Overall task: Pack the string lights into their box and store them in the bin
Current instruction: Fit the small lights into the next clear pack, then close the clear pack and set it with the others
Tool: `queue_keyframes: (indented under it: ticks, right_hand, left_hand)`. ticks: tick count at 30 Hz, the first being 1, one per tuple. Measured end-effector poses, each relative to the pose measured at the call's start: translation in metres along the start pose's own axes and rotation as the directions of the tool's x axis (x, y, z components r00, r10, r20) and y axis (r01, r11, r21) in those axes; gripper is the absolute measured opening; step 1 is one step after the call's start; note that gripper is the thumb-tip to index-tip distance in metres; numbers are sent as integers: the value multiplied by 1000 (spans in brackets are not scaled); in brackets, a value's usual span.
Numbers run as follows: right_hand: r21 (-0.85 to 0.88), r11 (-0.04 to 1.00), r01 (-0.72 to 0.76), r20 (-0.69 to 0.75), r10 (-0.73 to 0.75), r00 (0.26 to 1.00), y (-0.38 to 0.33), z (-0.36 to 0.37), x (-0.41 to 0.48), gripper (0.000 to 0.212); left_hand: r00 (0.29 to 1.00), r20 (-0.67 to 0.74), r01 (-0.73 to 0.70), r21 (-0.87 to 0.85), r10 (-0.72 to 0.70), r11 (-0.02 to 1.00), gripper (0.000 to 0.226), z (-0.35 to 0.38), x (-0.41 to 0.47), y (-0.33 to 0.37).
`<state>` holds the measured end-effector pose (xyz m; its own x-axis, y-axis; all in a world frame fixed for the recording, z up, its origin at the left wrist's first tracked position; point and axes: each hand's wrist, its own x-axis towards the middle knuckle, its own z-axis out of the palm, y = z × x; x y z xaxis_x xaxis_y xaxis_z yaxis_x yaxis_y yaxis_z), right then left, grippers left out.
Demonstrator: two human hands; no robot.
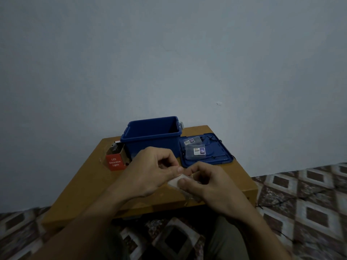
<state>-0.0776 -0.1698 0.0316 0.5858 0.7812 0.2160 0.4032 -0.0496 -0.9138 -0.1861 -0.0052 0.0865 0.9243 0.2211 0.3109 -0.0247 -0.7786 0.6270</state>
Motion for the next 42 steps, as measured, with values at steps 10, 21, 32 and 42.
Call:
queue_keyframes:
  ticks: [10, 21, 32, 42]
  right_hand:
    - [101, 981, -164, 4, 164, 986, 20, -2, 8, 10]
    - [264, 908, -324, -141, 369, 919, 65, -1, 22, 15]
    - [477, 806, -351, -349, 540, 766, 88, -36, 105, 12]
    - [433, 845, -315, -415, 497, 762, 105, -28, 159, 16]
  left_hand:
    - [994, 42, 102, -78, -99, 992, 13, 29, 25, -13]
    - [948, -11, 303, -281, -318, 911, 23, 74, 69, -53]
    - [892, -75, 423, -213, -446, 881, 41, 99, 152, -101]
    - [849, -14, 511, -231, -528, 828, 44, 111, 173, -112]
